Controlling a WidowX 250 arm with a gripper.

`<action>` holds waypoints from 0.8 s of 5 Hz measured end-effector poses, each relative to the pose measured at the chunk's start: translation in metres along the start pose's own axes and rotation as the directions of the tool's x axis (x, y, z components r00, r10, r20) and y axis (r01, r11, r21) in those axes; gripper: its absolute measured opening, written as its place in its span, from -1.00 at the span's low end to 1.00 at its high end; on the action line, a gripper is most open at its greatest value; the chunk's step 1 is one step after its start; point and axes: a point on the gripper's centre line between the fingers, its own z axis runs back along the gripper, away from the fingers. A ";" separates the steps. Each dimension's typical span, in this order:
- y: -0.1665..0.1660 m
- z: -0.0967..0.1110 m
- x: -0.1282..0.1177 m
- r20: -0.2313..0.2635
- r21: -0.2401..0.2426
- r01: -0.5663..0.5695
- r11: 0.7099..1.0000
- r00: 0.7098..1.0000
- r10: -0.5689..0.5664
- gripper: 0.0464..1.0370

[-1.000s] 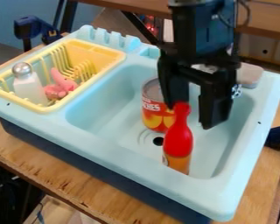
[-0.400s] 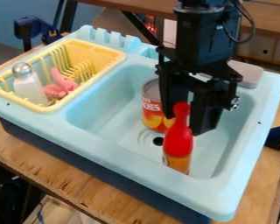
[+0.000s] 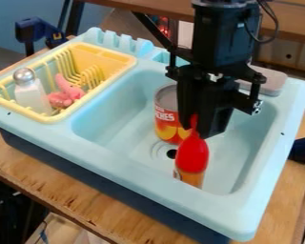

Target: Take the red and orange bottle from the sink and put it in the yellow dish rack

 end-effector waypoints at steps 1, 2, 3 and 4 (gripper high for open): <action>-0.002 0.014 -0.001 -0.010 0.025 -0.048 0.999 0.999 0.048 -0.44; 0.001 0.038 0.002 0.043 0.065 -0.060 0.996 0.997 0.057 -0.44; 0.020 0.072 -0.011 0.147 0.079 -0.103 0.992 0.985 0.090 -0.44; 0.056 0.093 -0.017 0.211 0.088 -0.167 0.982 0.967 0.145 -0.44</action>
